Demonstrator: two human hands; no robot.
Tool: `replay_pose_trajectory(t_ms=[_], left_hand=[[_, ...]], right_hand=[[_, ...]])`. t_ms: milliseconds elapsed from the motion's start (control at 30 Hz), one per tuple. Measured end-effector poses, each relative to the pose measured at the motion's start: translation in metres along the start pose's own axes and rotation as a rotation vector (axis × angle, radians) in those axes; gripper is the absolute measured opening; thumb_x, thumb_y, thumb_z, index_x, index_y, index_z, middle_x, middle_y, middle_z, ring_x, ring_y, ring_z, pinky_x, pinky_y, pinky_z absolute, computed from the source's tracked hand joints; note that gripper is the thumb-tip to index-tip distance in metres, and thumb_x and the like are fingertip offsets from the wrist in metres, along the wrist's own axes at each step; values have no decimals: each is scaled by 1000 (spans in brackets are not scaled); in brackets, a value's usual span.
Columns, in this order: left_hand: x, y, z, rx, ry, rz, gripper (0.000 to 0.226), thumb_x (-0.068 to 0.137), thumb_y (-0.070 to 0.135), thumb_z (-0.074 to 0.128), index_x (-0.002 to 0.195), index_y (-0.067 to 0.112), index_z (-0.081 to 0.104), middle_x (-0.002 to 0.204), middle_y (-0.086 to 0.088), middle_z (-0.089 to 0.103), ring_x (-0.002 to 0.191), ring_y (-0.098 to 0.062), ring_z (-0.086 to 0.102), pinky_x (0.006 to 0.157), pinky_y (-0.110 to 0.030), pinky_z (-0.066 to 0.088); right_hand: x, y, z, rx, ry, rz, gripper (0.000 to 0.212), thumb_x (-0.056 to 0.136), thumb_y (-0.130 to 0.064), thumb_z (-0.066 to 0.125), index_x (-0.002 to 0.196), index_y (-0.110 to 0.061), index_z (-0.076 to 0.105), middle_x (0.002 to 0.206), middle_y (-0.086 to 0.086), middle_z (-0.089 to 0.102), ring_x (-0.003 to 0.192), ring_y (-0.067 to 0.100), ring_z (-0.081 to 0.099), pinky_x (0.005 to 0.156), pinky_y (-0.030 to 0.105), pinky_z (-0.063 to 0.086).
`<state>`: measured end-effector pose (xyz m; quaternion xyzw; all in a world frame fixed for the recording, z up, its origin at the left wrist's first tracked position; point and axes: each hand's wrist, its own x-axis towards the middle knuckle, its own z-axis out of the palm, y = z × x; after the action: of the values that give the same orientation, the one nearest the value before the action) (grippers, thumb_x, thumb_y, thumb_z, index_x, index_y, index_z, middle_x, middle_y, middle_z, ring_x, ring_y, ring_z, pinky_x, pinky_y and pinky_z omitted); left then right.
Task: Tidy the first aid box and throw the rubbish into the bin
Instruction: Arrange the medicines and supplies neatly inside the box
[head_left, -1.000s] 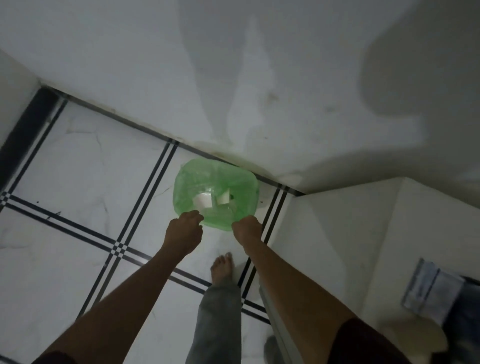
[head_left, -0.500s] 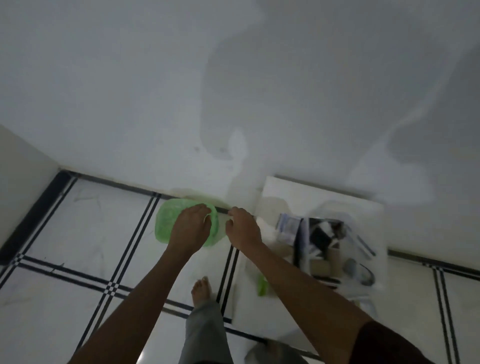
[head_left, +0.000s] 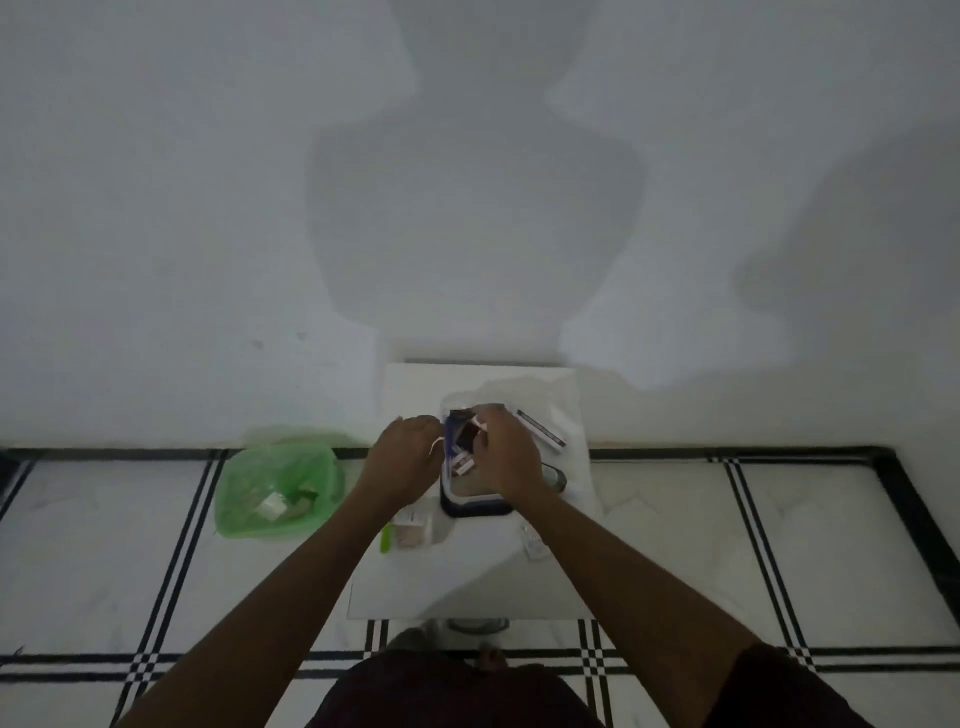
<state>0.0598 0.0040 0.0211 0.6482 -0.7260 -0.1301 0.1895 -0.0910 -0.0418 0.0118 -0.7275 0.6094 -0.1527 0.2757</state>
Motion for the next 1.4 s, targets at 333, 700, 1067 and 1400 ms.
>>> replay_pose_trajectory(t_ms=[333,700,1067,1400], left_hand=[[-1,-9,17,-138,-122,-20,22,91,13,52,108,6,65,111,-14,67,101,-31,59,86,-38,47],[-44,-63,34,-99,-395,-97,46,80,34,66,121,17,59,125,-4,61,115,-23,54,91,-34,47],[-53,-81,80,71,-695,-118,68,73,34,75,133,16,48,138,-2,51,126,-20,45,95,-32,44],[-65,-78,93,-13,-628,-249,74,70,28,74,137,15,44,137,-5,52,122,-24,48,92,-34,46]], right_hand=[[-14,23,4,10,42,111,18,91,-15,42,100,-10,58,97,10,63,87,22,59,72,30,49],[-28,77,6,-19,36,219,25,84,2,56,108,-4,59,108,16,64,100,31,61,86,42,54],[18,146,34,-227,-282,133,35,79,-2,62,112,-8,54,110,11,59,102,27,56,78,36,50],[26,170,56,-274,-250,53,35,73,4,63,104,-11,55,97,10,63,89,29,56,69,42,55]])
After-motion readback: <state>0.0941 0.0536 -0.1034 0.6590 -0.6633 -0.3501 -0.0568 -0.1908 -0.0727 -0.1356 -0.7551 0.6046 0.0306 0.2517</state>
